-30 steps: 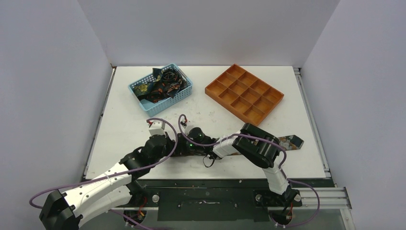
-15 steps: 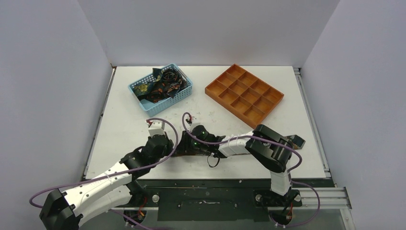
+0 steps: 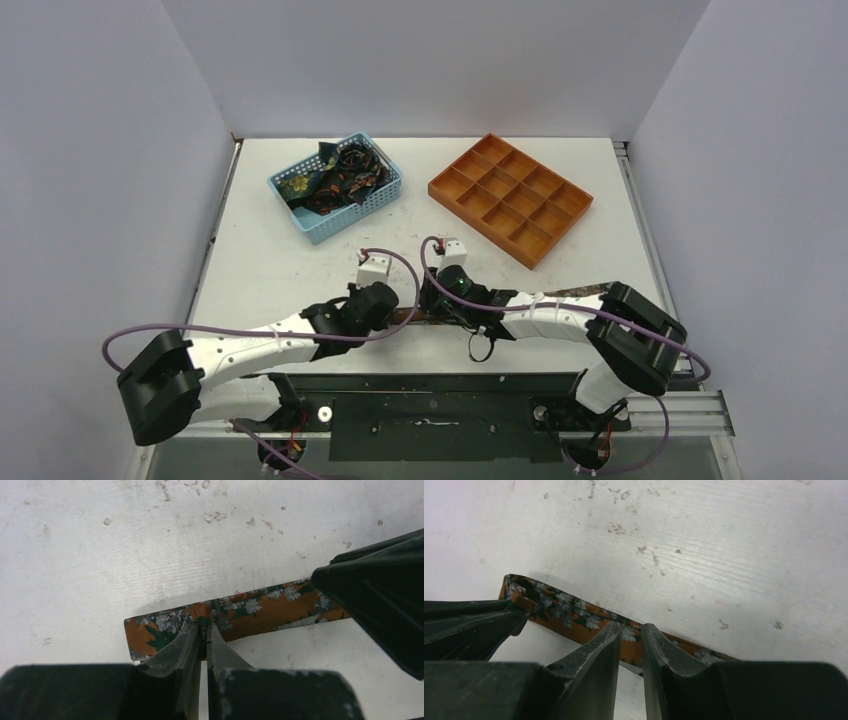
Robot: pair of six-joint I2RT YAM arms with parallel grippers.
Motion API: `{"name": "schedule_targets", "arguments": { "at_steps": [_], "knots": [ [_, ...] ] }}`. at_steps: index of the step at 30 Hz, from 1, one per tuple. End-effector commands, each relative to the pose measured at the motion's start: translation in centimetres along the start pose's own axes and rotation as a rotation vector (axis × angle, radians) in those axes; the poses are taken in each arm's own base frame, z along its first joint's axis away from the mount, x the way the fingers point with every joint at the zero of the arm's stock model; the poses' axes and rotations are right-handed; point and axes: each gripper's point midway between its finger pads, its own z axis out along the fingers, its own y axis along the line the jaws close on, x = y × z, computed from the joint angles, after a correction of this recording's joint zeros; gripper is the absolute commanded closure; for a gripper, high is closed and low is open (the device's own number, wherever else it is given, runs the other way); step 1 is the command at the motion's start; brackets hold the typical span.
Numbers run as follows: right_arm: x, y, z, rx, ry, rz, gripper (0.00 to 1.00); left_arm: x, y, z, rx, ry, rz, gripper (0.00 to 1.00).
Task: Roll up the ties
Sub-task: Roll the tie at the center of the board.
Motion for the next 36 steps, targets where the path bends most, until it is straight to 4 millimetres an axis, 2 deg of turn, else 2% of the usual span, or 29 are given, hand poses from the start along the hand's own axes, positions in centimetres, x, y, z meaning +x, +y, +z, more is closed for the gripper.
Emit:
{"name": "schedule_targets", "arguments": {
  "at_steps": [1,6,8,10,15,20,23,29,33,36],
  "knots": [
    [-1.5,-2.8,-2.0,0.098,-0.081,-0.026,0.76,-0.5,-2.1,0.7,-0.009,-0.005,0.067,1.00],
    [-1.6,-3.3,-2.8,0.101,-0.092,-0.024,0.75,0.9,-3.6,1.7,0.004,0.053,0.069,1.00],
    [-1.5,-3.3,-2.9,0.097,-0.091,-0.022,0.75,1.2,-4.0,1.9,0.009,0.070,0.070,0.97],
    [-1.3,-3.3,-2.9,0.095,-0.088,-0.019,0.76,1.3,-4.3,1.9,0.017,0.078,0.065,0.92],
    [-1.1,-3.1,-2.7,0.081,-0.081,-0.013,0.75,1.0,-4.4,1.7,0.028,0.074,0.052,0.69],
    [-1.1,-2.8,-2.7,0.068,-0.075,-0.014,0.74,0.5,-4.7,0.9,0.058,0.070,0.020,0.60],
    [-1.3,-2.4,-2.7,0.057,-0.072,-0.019,0.70,-0.3,-4.9,0.0,0.084,0.055,-0.007,0.56],
    [-1.5,0.3,-2.4,-0.050,-0.030,-0.003,0.47,-2.1,-3.9,-2.6,0.122,0.011,-0.082,0.49],
    [-1.0,2.4,-1.5,-0.137,0.017,0.033,0.42,-3.0,-1.8,-3.9,0.129,-0.019,-0.200,0.48],
    [-0.8,4.0,-0.4,-0.198,0.051,0.068,0.41,-2.2,-0.4,-3.3,0.173,0.008,-0.334,0.50]
  ]
}}
